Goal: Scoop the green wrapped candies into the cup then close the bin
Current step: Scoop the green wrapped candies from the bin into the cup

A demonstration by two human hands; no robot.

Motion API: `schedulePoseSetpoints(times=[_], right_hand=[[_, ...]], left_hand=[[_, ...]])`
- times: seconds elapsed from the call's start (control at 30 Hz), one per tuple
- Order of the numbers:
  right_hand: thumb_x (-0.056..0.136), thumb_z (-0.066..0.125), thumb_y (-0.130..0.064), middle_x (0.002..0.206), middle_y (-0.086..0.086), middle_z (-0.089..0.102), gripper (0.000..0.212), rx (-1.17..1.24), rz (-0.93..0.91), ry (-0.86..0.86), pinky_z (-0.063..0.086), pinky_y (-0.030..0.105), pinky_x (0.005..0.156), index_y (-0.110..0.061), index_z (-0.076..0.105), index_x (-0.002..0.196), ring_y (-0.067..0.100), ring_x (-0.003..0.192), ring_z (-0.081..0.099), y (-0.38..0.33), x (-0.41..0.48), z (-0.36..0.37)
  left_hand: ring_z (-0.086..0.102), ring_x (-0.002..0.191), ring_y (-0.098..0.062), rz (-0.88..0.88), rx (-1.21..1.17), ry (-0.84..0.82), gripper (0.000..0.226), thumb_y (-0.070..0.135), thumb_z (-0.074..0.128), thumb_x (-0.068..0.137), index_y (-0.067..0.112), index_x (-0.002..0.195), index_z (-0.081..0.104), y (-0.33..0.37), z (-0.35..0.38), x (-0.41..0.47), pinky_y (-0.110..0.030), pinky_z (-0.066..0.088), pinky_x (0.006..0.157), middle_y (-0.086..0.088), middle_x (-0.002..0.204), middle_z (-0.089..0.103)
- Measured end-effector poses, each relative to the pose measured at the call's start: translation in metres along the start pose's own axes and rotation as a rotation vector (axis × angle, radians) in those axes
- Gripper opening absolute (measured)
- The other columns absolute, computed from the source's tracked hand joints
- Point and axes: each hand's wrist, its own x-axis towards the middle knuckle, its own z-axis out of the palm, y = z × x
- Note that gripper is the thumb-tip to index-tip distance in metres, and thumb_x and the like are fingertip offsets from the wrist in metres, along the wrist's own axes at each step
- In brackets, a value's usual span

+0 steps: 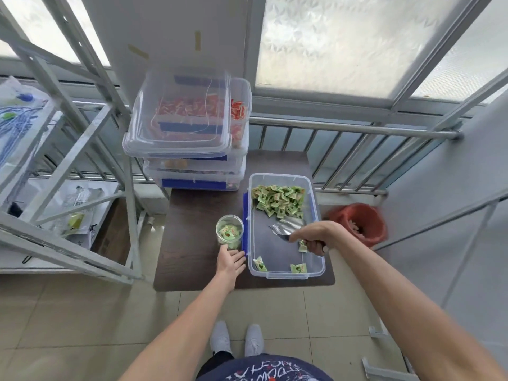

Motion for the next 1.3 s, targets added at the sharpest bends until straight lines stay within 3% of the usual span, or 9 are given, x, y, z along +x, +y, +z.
schedulePoseSetpoints(times=[0.13,0.3,0.53,0.6,0.7,0.83,1.0,1.17,1.3], right_hand=[[0.089,0.053,-0.026,0.062,-0.001,0.018,0.032,0.090,0.044,0.033,0.011,0.021,0.045,-0.022,0.024,0.075,0.011,0.049,0.012,0.025,0.016,0.013],[0.081,0.044,-0.016,0.067,-0.003,0.009,0.028,0.185,0.150,-0.106,0.008,0.020,0.053,-0.025,0.020,0.069,0.011,0.049,0.005,0.036,0.029,0.020],[0.089,0.053,-0.017,0.061,-0.004,0.022,0.038,0.314,0.233,-0.207,0.016,0.014,0.041,-0.016,0.035,0.055,0.009,0.036,0.017,0.043,0.037,0.013],[0.077,0.066,-0.013,0.062,-0.006,0.022,0.039,0.360,0.273,-0.242,0.018,0.015,0.037,-0.019,0.030,0.063,0.010,0.036,0.018,0.039,0.046,0.013],[0.051,0.078,-0.001,0.068,-0.008,0.018,0.058,0.499,0.296,-0.217,0.018,0.015,0.048,-0.022,0.028,0.070,0.008,0.044,0.013,0.038,0.066,0.014],[0.085,0.057,-0.020,0.069,-0.004,0.016,0.030,0.576,0.224,-0.083,0.016,0.017,0.057,-0.020,0.031,0.069,0.008,0.062,0.008,0.036,0.067,0.024],[0.091,0.055,-0.024,0.065,-0.002,0.015,0.030,0.608,0.193,0.000,0.012,0.018,0.051,-0.023,0.029,0.078,0.009,0.056,0.007,0.034,0.082,0.025],[0.092,0.053,-0.026,0.067,-0.001,0.014,0.029,0.556,0.169,0.011,0.010,0.024,0.060,-0.022,0.026,0.084,0.009,0.053,0.011,0.034,0.090,0.026],[0.093,0.052,-0.024,0.065,0.001,0.019,0.021,0.561,0.118,0.060,0.013,0.020,0.048,-0.019,0.031,0.090,0.010,0.044,0.014,0.036,0.095,0.020]], left_hand=[[0.055,0.127,-0.038,-0.008,0.088,0.005,0.062,0.041,0.030,0.102,-0.003,0.145,0.040,0.001,0.014,-0.001,-0.047,0.044,0.106,-0.022,0.142,0.054],[0.057,0.125,-0.035,-0.019,0.185,0.027,0.065,0.046,0.029,0.100,0.001,0.145,0.042,0.003,0.019,-0.003,-0.050,0.041,0.102,-0.018,0.140,0.057],[0.056,0.126,-0.039,-0.003,0.141,0.006,0.068,0.047,0.036,0.101,-0.004,0.147,0.037,0.002,0.018,-0.003,-0.048,0.046,0.097,-0.024,0.142,0.053],[0.057,0.123,-0.038,0.002,0.151,0.002,0.067,0.047,0.038,0.101,-0.003,0.146,0.037,0.000,0.018,-0.005,-0.050,0.047,0.094,-0.023,0.141,0.054],[0.060,0.117,-0.037,0.020,0.153,0.000,0.067,0.045,0.040,0.100,-0.005,0.144,0.039,-0.002,0.017,-0.002,-0.052,0.050,0.096,-0.024,0.137,0.056],[0.066,0.098,-0.033,0.094,0.203,0.016,0.065,0.043,0.044,0.100,-0.011,0.135,0.049,-0.006,0.015,0.008,-0.043,0.054,0.090,-0.026,0.119,0.063],[0.065,0.096,-0.026,0.102,0.212,0.041,0.051,0.046,0.046,0.097,0.001,0.120,0.057,-0.012,0.014,0.009,-0.050,0.051,0.094,-0.014,0.107,0.066],[0.065,0.095,-0.031,0.083,0.136,0.051,0.047,0.039,0.043,0.100,-0.003,0.120,0.053,-0.014,0.012,0.009,-0.050,0.054,0.091,-0.020,0.104,0.065],[0.064,0.092,-0.027,0.062,0.114,0.069,0.051,0.041,0.041,0.101,-0.003,0.122,0.055,-0.018,0.017,0.011,-0.042,0.054,0.078,-0.017,0.103,0.065]])
